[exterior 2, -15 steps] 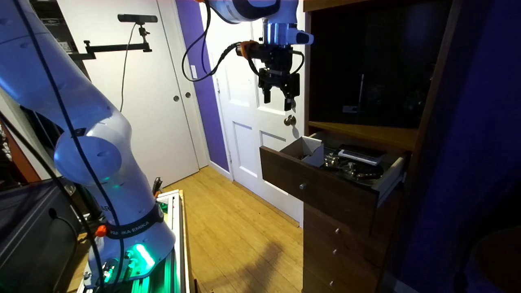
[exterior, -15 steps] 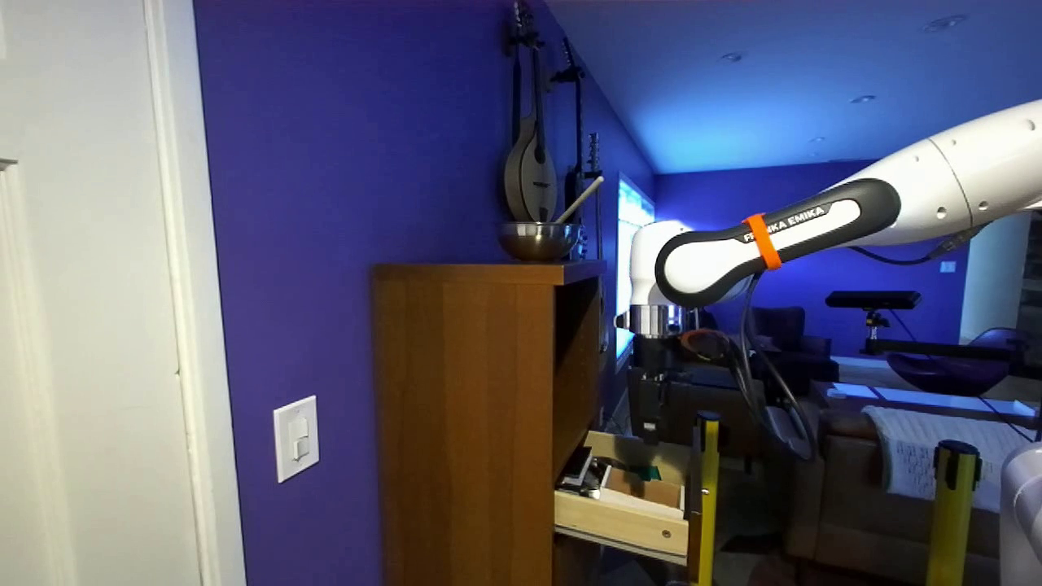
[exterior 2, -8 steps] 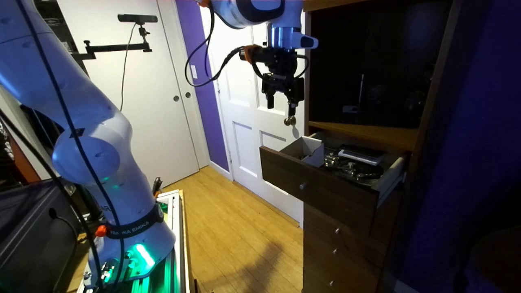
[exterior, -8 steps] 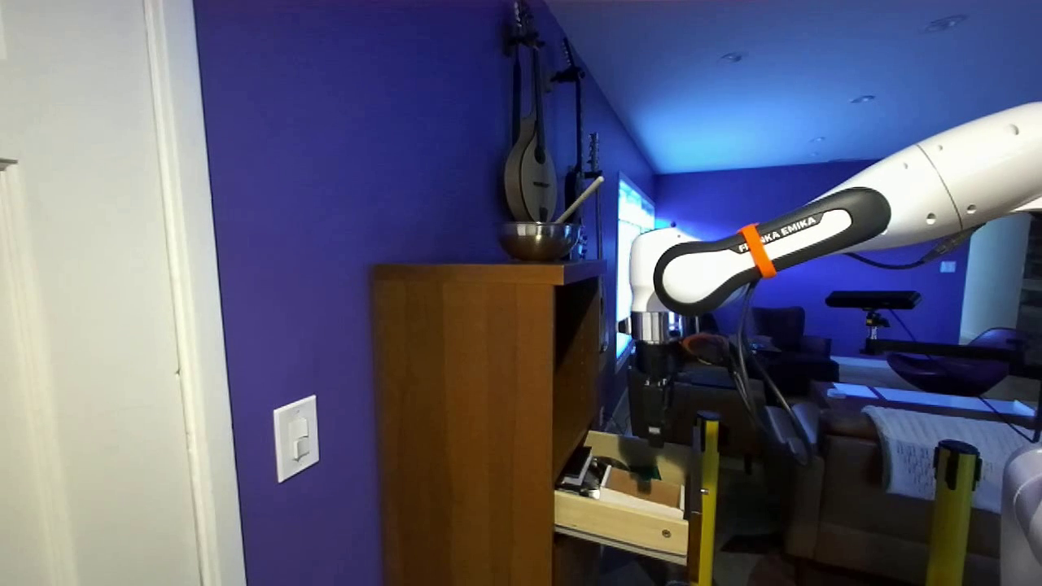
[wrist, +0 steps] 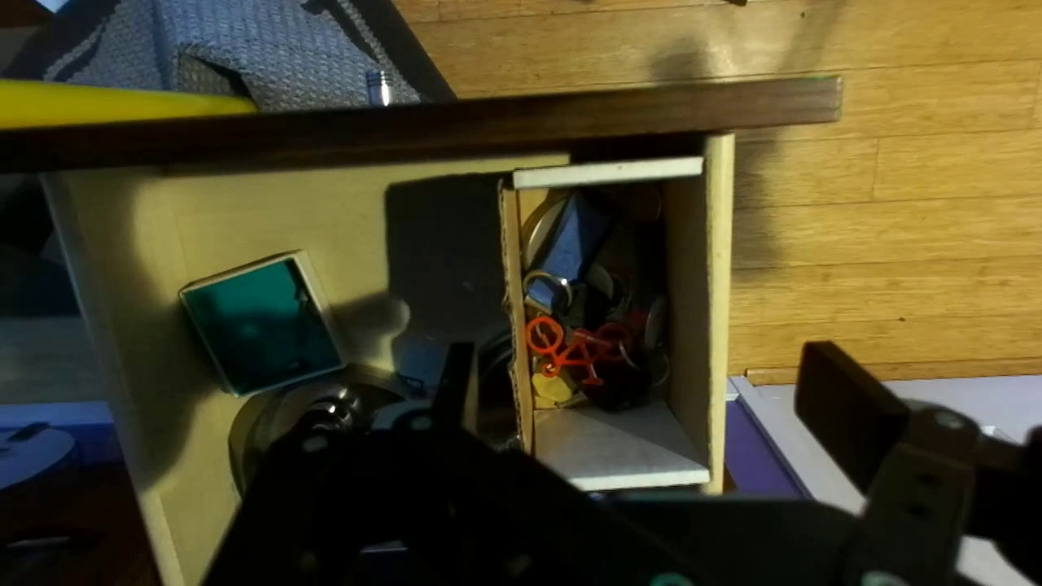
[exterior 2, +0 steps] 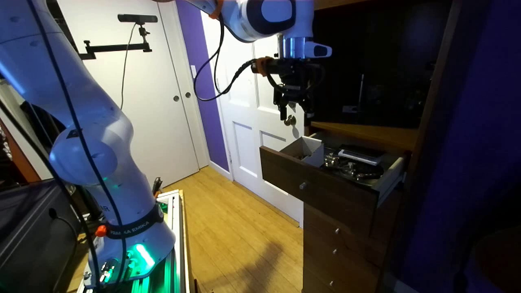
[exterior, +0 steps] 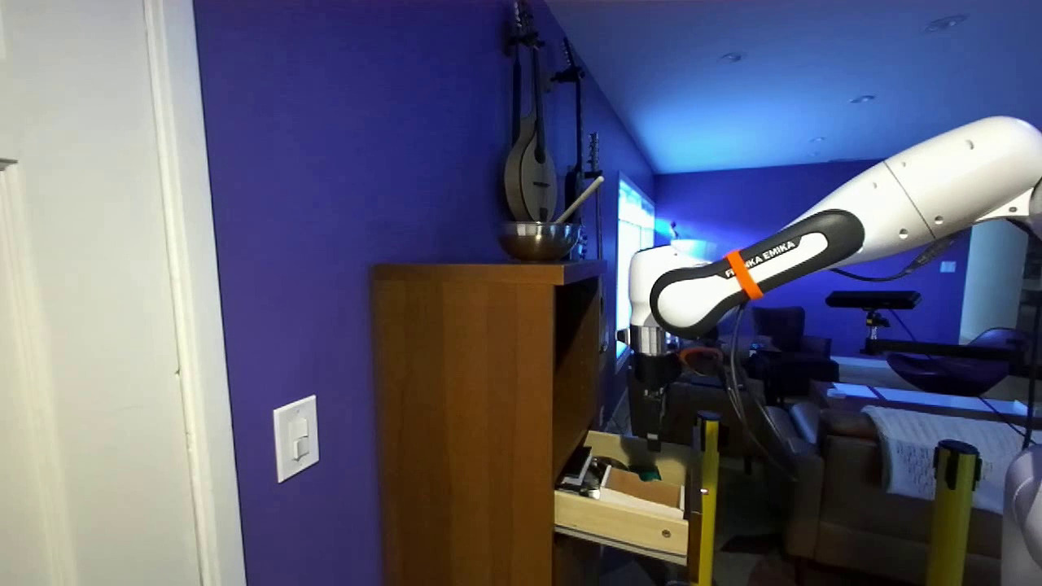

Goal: Move the box from the drawer to the shelf

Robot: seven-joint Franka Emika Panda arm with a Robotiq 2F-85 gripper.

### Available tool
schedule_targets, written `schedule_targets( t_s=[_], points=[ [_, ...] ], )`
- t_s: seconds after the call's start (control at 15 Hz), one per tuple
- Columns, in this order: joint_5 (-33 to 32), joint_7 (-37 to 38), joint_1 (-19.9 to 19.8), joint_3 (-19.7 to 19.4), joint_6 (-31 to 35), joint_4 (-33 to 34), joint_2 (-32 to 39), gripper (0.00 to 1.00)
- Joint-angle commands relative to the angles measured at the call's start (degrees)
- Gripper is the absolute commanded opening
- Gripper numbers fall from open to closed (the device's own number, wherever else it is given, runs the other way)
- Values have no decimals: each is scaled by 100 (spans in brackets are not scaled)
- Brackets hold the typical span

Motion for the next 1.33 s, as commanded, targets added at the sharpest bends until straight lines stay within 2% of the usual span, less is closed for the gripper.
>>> schedule_targets(
  t_s=[0.0, 0.6, 0.87, 0.93, 1.07, 1.2, 1.27],
  points=[
    [-58, -406, -42, -89, 501, -39, 239, 100],
    [272, -1431, -93, -211, 1279, -89, 872, 100],
    [418, -1660, -138, -195, 1731, -93, 1140, 99],
    [436, -1692, -158, -196, 1830, -86, 1218, 97],
    [501, -1746, -197, -185, 2020, -71, 1335, 75],
    [619, -1854, -239, -161, 2201, -65, 1416, 64],
    [670, -1899, -256, -148, 2267, -61, 1449, 54]
  ],
)
